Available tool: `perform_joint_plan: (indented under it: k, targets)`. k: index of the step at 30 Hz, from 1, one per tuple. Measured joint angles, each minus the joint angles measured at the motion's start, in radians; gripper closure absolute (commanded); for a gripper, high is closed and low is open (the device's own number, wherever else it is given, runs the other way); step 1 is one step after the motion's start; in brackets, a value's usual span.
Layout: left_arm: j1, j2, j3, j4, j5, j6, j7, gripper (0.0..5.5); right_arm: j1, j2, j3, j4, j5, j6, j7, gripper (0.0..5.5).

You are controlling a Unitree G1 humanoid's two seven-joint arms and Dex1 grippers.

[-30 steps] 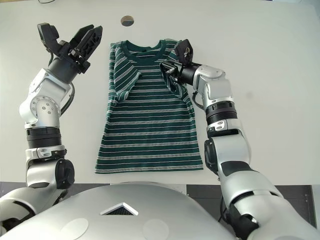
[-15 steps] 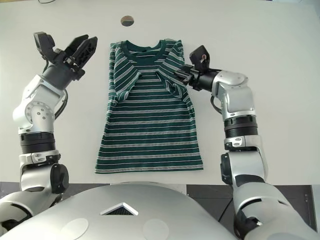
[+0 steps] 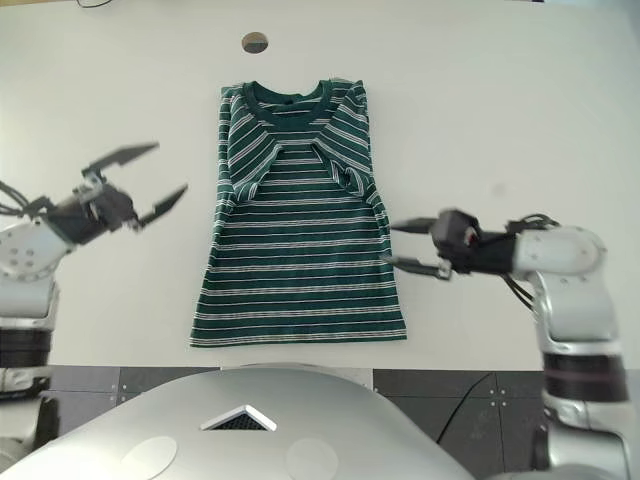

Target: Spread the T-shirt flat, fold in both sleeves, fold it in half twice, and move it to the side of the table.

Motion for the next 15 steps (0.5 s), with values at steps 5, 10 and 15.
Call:
perform_joint_plan:
  k: [5,10,15]
  targets:
    - [0.142,0.253,-0.06,0.054,0.051,-0.209,-0.115,1.27,0.072,-0.026,-0.008,0.132,-0.133,-0.418,-0.008,2.75]
    - [0.064,0.325,-0.088,0.149,0.175,-0.397,-0.062,1.27,0.015,-0.034,0.086,0.288,-0.311,-0.795,-0.086,2.75]
    - [0.012,0.343,-0.101,0.234,0.299,-0.502,0.064,1.27,-0.058,-0.071,0.139,0.447,-0.443,-1.058,-0.247,2.75]
